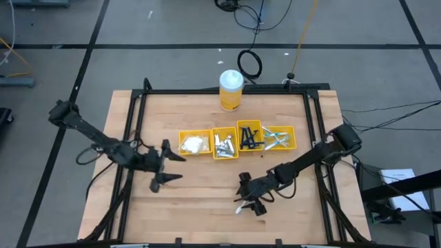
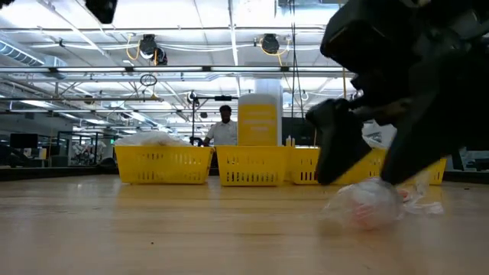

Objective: Pick & Place Travel size toiletries
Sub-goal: Put the red toothbrush into the right yellow bin

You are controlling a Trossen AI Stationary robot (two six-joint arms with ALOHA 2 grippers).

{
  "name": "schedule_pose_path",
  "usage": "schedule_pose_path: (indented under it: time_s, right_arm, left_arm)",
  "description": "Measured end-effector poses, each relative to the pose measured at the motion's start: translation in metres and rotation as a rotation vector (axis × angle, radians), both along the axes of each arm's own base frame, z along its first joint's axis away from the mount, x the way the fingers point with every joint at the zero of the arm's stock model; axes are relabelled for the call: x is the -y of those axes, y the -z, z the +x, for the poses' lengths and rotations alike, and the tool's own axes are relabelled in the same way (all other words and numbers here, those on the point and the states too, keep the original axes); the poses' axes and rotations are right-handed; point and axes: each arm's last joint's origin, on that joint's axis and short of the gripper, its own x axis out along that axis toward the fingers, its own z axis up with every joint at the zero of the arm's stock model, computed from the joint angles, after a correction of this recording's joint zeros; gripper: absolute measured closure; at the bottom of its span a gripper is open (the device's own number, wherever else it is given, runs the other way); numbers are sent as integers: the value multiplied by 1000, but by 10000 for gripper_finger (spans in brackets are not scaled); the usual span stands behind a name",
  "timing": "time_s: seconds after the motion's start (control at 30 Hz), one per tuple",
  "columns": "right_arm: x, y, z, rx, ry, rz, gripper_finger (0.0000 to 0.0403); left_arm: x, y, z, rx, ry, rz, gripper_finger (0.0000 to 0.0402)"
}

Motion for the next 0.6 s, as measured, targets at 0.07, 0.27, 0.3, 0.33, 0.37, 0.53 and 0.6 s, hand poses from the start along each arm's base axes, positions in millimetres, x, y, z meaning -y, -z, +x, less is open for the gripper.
schedule_pose_path:
  time_s: [0.07,0.27,0.3,0.33,0.37,0.53,0.6]
  right_arm:
    - [-2,6,-1,-19,-4,-3,124]
    - [-5,15,-1,-45,5,-3,124]
    - [-5,15,-1,-45,5,-2,126]
    - [-5,15,-1,-46,7,-1,130]
    - [-5,15,-1,-49,11,1,137]
    - [-4,15,0,-48,10,-7,210]
    - [-4,15,0,-49,7,-11,254]
  left_arm:
    - [-8,4,-12,29,6,1,128]
    - [-25,13,-36,92,-11,-22,128]
    - [-26,14,-38,95,-14,-24,128]
    - [-28,15,-40,100,-18,-28,128]
    - [-29,17,-41,103,-29,-36,128]
    - [-33,21,-42,97,-87,-42,128]
    - [-34,21,-42,96,-99,-42,128]
